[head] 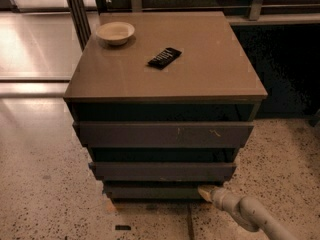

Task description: Open bottom drawer

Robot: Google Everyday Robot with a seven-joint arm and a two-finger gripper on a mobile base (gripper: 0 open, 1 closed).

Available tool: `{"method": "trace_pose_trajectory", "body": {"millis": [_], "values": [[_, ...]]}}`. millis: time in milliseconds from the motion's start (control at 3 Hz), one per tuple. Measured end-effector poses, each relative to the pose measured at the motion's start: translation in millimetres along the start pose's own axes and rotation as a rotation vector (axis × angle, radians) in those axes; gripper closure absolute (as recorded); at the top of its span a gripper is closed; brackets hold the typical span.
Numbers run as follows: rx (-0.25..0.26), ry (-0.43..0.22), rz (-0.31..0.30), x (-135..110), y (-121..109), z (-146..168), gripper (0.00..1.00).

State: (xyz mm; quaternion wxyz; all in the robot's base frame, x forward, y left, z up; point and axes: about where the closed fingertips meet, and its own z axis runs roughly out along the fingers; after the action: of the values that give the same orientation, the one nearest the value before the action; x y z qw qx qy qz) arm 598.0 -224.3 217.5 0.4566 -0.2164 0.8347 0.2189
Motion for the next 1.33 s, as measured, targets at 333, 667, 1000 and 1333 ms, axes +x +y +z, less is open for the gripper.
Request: {"method": "trace_pose_trajectory", "body": {"millis": [333,667,1000,1333], "values": [[0.021,0.0,-0.027,-22.9,13.8,-4.9,1.0],[0.025,-0.01,-0.024,-27.8,13.1,-4.5,1.0],[0.048,-0.023,-0.014,-25.7,8.6,-0.1,1.0],[0.083,-0.037,-0.007,-27.8,-1.9,8.0,1.0]]}}
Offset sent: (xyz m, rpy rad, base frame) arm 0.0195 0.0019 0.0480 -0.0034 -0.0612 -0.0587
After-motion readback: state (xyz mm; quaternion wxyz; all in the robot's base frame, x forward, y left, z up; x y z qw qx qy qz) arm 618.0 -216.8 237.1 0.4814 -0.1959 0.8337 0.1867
